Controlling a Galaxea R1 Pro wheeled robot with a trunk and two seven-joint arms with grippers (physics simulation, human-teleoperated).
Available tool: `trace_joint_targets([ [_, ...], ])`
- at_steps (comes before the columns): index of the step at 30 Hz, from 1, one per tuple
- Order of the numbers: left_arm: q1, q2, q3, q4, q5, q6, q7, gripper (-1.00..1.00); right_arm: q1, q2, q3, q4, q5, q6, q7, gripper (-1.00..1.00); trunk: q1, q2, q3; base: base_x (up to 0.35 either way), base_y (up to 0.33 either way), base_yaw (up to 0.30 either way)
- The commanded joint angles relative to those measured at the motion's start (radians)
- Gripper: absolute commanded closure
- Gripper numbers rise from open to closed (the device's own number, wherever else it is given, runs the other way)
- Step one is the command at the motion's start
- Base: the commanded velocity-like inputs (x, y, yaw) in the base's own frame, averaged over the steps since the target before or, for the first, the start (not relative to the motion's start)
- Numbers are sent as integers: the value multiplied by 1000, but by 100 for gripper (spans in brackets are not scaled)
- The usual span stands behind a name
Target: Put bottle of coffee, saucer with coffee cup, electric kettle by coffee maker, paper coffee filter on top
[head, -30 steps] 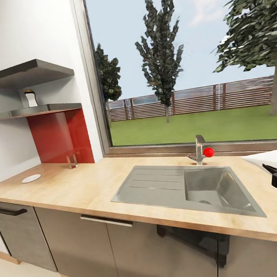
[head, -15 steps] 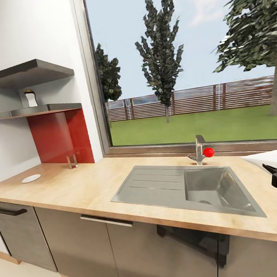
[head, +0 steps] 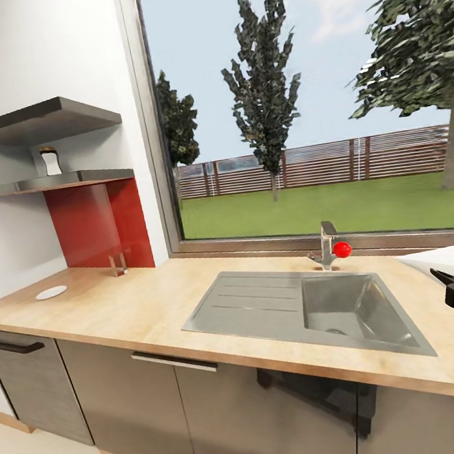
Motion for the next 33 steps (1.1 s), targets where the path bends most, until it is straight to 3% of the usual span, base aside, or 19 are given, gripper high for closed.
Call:
trace_joint_targets([
  [1,0,0,1,-1,0,-1,0,-100,-1,0,-1,-1,1,10,4,100,0,-1,-1,0,0,0],
  [21,0,0,1,-1,0,-1,0,-100,-1,0,-1,-1,1,10,3,100,0,-1,-1,0,0,0],
  [25,2,-10,3,-6,1,-1,0,-100,-12,23,21,-24,-12,19,30,100,0,-1,-1,0,0,0],
  [33,2,-10,3,-6,1,-1,0,-100,-12,24,35,-44,-27,38,30,100,0,-1,-1,0,0,0],
])
